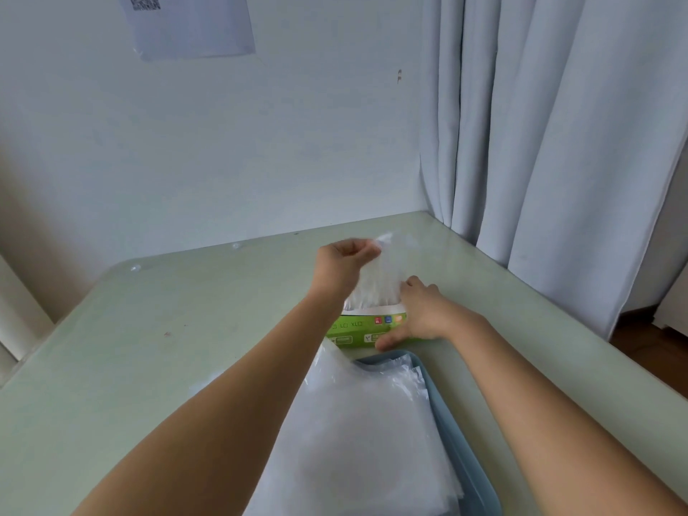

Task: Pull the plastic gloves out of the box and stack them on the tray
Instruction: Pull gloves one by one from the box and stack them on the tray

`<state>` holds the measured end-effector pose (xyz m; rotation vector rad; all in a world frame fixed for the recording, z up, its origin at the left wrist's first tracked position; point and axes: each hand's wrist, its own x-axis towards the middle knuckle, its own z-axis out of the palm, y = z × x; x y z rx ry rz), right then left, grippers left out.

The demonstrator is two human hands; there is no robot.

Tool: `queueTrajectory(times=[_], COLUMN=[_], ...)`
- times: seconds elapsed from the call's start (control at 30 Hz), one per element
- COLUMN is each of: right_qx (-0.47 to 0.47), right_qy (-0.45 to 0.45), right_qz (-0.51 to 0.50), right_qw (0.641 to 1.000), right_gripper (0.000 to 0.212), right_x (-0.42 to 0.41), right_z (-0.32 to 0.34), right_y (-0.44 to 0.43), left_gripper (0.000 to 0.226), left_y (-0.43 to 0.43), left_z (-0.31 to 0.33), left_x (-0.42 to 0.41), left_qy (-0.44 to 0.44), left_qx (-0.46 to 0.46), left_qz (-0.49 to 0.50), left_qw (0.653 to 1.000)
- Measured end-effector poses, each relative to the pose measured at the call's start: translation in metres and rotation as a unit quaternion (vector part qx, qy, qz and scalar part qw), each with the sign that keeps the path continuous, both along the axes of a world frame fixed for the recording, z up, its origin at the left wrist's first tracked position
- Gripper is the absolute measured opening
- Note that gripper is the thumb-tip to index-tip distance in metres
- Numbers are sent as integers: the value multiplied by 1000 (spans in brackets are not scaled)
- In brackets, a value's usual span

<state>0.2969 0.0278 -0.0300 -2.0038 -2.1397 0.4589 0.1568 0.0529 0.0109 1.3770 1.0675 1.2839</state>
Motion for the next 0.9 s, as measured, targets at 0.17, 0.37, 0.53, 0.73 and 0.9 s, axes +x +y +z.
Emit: queueTrajectory(times=[0.17, 0.37, 0.53, 0.73, 0.9], right_qx=[-23, -57, 70, 33, 184], right_qy=[7, 62, 404, 616, 634], right_qz=[13, 7, -41, -1, -80], right_qw=[1000, 996, 911, 787, 747], right_gripper=[108, 120, 48, 71, 17], right_x=[5, 19, 31, -9, -38], right_z=[-2, 21, 68, 84, 78], right_y=[2, -6, -44, -93, -116], left_gripper=[18, 20, 22, 27, 24], left_y=[0, -16, -34, -67, -102], left_z=[43, 69, 78, 75, 48], left_x=[-18, -38, -49, -50, -48], left_qy=[-202, -304, -331, -386, -361], left_qx=[-15, -58, -81, -137, -183], left_qz=[-1, -40, -57, -57, -38], left_qw=[979, 950, 938, 911, 914])
